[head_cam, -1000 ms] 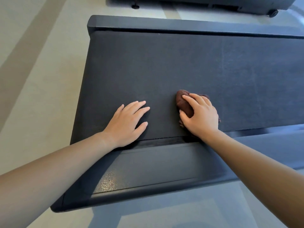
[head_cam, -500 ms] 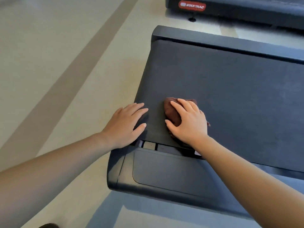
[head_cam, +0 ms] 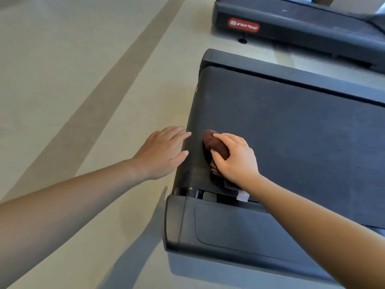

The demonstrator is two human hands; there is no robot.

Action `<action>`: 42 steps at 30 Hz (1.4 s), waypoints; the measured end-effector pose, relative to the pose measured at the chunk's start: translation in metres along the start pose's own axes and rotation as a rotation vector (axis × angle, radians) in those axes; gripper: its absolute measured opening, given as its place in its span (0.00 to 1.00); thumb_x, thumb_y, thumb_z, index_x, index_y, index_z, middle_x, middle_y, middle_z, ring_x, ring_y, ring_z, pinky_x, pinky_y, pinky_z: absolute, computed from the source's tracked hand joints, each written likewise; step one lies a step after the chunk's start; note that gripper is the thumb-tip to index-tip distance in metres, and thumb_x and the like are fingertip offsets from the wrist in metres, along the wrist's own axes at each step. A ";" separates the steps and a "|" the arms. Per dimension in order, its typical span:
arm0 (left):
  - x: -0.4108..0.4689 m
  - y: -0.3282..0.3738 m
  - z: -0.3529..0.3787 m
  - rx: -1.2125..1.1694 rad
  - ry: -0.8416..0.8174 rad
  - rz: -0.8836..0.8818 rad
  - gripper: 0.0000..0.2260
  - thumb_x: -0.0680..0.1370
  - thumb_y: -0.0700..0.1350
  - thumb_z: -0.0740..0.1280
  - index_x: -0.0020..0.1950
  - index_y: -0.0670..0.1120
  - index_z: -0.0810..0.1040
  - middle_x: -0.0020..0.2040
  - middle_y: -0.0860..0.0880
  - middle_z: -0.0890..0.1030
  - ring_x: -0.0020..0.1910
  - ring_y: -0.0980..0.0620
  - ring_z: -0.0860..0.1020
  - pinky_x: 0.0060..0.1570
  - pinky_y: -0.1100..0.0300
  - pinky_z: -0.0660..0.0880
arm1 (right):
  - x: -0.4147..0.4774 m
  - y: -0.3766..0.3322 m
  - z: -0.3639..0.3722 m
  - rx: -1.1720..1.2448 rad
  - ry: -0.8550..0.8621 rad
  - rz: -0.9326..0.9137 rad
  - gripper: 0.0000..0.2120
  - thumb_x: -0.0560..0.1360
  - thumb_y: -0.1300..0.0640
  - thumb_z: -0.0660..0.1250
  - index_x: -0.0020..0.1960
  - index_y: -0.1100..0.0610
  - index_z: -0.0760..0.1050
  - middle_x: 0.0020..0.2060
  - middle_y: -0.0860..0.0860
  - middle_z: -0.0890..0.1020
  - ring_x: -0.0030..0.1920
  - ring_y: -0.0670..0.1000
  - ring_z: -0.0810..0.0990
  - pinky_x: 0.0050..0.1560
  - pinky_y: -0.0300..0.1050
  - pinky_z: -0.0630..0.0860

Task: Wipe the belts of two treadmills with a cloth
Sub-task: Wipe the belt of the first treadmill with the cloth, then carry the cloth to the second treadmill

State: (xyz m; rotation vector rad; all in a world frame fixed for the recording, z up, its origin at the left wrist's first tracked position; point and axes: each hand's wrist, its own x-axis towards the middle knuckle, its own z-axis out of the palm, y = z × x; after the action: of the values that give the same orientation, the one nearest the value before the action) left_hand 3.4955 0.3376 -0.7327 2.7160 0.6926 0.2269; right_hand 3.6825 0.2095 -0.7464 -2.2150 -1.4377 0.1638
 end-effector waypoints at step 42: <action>-0.078 -0.014 -0.727 -0.238 -0.011 -0.521 0.22 0.80 0.54 0.53 0.74 0.55 0.58 0.76 0.54 0.58 0.74 0.54 0.54 0.70 0.52 0.56 | 0.196 -0.579 -0.397 0.370 -0.175 0.129 0.20 0.76 0.50 0.60 0.67 0.48 0.71 0.62 0.44 0.76 0.63 0.47 0.70 0.63 0.51 0.70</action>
State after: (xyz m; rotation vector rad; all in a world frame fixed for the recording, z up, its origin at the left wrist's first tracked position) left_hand 3.2533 0.5095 -0.0648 2.2200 1.2465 0.1530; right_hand 3.4319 0.4378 -0.1013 -2.0215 -1.2321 0.6284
